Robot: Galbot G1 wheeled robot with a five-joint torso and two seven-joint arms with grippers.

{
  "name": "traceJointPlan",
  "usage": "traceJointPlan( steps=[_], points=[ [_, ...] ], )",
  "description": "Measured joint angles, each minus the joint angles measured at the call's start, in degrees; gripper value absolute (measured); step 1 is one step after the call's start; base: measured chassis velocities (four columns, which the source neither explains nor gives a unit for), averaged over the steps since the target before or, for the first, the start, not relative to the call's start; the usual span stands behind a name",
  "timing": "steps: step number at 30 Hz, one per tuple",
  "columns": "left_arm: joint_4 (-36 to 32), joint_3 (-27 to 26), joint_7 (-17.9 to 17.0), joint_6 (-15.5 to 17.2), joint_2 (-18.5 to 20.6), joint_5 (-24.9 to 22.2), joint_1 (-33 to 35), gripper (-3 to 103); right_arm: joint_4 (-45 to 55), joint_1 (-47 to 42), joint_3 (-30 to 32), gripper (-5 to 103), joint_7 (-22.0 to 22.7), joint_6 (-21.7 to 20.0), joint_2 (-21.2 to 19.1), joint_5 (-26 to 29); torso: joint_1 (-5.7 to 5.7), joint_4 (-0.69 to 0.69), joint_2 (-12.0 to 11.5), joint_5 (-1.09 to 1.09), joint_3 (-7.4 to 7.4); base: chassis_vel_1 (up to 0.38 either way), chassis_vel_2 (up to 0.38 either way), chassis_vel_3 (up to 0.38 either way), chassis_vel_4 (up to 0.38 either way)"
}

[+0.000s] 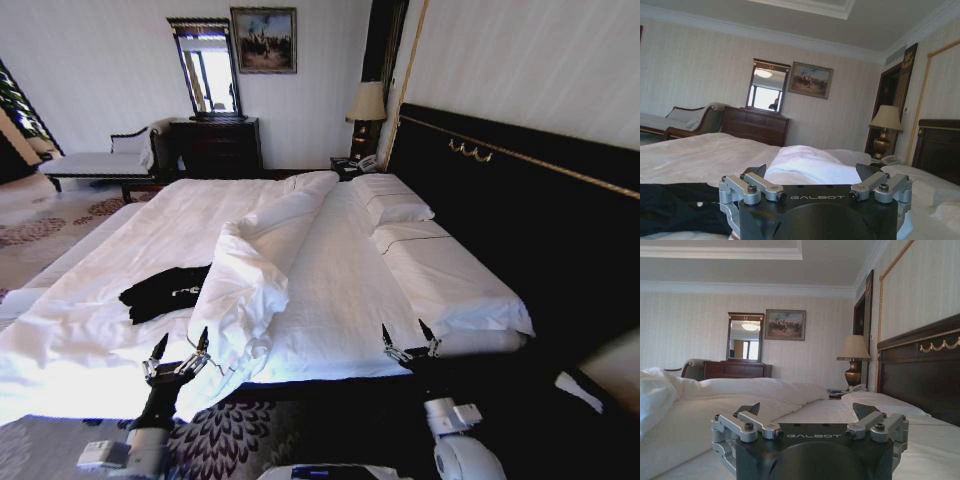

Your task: Fold the clothes on the bed.

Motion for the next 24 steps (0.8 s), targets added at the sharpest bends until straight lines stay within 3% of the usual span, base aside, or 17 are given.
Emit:
traceJointPlan(
  steps=[7,24],
  points=[
    [0.4,2.0,-0.6,-0.6,-1.3,2.5,0.8,100,-1.2,0.8,-0.6,100,-0.2,1.8,-0.7,0.9,-0.02,0.00,0.0,0.01,-0.01,0.000,0.000,0.000,0.000],
    [0.4,2.3,-0.7,-0.8,-1.5,2.5,0.5,100,-1.1,1.4,-0.1,100,-0.4,1.2,0.0,1.1,-0.01,0.00,0.0,0.00,-0.01,0.000,0.000,0.000,0.000]
  ],
)
